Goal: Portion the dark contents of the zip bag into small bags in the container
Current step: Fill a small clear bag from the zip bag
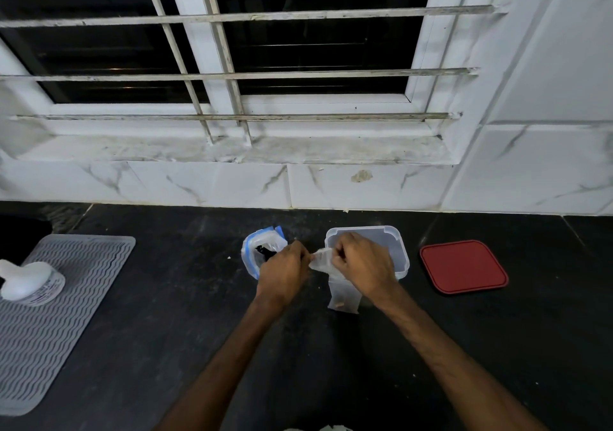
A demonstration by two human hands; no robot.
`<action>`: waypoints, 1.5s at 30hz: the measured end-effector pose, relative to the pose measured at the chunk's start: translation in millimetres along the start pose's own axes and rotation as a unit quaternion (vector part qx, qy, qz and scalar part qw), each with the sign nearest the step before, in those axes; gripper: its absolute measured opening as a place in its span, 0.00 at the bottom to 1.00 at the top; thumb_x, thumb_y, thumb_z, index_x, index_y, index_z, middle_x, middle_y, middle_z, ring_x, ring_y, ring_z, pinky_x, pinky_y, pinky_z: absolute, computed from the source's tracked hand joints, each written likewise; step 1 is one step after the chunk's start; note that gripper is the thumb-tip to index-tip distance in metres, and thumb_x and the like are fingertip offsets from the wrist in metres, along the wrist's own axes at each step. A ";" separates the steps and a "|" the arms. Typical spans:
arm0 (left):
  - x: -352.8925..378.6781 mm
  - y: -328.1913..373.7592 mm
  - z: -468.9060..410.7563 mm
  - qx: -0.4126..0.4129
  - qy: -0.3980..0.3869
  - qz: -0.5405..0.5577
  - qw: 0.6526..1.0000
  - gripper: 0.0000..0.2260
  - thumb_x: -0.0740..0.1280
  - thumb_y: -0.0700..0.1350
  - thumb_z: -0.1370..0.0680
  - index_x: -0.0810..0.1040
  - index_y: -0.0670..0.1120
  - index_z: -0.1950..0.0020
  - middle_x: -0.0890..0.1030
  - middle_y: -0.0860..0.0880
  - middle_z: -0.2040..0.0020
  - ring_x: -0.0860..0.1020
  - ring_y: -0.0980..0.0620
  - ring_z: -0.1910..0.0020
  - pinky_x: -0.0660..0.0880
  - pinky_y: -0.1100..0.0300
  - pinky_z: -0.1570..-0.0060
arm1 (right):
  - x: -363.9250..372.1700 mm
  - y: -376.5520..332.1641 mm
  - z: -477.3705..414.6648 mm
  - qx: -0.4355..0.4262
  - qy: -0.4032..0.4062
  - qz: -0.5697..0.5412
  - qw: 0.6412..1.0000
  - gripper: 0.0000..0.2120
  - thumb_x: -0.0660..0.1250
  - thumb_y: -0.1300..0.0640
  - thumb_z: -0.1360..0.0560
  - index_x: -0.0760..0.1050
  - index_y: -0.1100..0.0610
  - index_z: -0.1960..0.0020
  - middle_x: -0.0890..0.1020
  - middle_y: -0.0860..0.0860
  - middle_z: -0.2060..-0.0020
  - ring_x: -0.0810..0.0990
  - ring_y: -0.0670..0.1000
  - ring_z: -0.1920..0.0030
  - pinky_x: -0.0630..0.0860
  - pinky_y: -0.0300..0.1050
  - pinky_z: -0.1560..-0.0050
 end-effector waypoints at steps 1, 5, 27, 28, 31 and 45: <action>-2.0 4.5 0.2 0.014 0.001 -0.042 0.999 0.09 0.58 0.51 0.17 0.73 0.49 0.51 0.81 0.51 0.54 0.79 0.52 0.59 0.78 0.53 0.58 | -1.5 3.4 -2.1 0.014 -0.005 0.013 1.000 0.12 0.58 0.49 0.20 0.75 0.55 0.45 0.82 0.49 0.47 0.81 0.49 0.50 0.68 0.41 0.60; -7.0 19.3 -2.6 0.042 0.015 -0.083 0.996 0.09 0.56 0.50 0.17 0.71 0.48 0.51 0.79 0.51 0.53 0.78 0.51 0.58 0.72 0.56 0.61 | -3.5 -3.3 -8.5 0.028 -0.024 0.035 0.999 0.13 0.59 0.52 0.19 0.70 0.56 0.38 0.82 0.53 0.46 0.82 0.52 0.48 0.76 0.44 0.52; -6.4 24.7 12.9 0.136 0.073 0.136 0.979 0.04 0.63 0.48 0.19 0.75 0.50 0.47 0.77 0.54 0.48 0.77 0.56 0.51 0.78 0.55 0.53 | 25.9 5.7 -16.8 0.032 -0.093 -0.014 0.995 0.10 0.69 0.47 0.26 0.80 0.51 0.47 0.84 0.50 0.52 0.82 0.53 0.52 0.76 0.46 0.52; -6.3 21.7 14.7 0.121 0.072 0.173 0.975 0.06 0.64 0.51 0.19 0.74 0.50 0.45 0.78 0.54 0.47 0.78 0.57 0.50 0.78 0.54 0.51 | 25.3 6.2 -17.1 0.029 -0.097 -0.022 0.995 0.13 0.70 0.46 0.27 0.79 0.50 0.45 0.84 0.50 0.52 0.82 0.53 0.51 0.76 0.47 0.51; 1.5 15.0 14.3 0.094 0.039 0.192 0.976 0.26 0.69 0.59 0.25 0.67 0.50 0.31 0.77 0.51 0.36 0.76 0.57 0.40 0.75 0.57 0.40 | 24.3 4.3 -16.9 0.011 -0.110 -0.016 0.994 0.22 0.72 0.41 0.30 0.76 0.47 0.38 0.83 0.51 0.49 0.81 0.54 0.49 0.78 0.49 0.49; 9.0 1.9 3.3 0.055 0.068 0.217 0.972 0.33 0.75 0.48 0.27 0.65 0.50 0.25 0.74 0.53 0.30 0.72 0.57 0.32 0.71 0.59 0.34 | 14.9 -10.2 -13.0 -0.025 -0.141 -0.170 0.975 0.10 0.66 0.50 0.22 0.85 0.51 0.54 0.85 0.49 0.63 0.80 0.47 0.63 0.77 0.46 0.58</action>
Point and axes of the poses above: each hand's wrist, its own z-axis away from the middle knuckle, its own x-axis out of the palm, y = z × x, the point moved 8 cm from there along -z, towards the middle knuckle
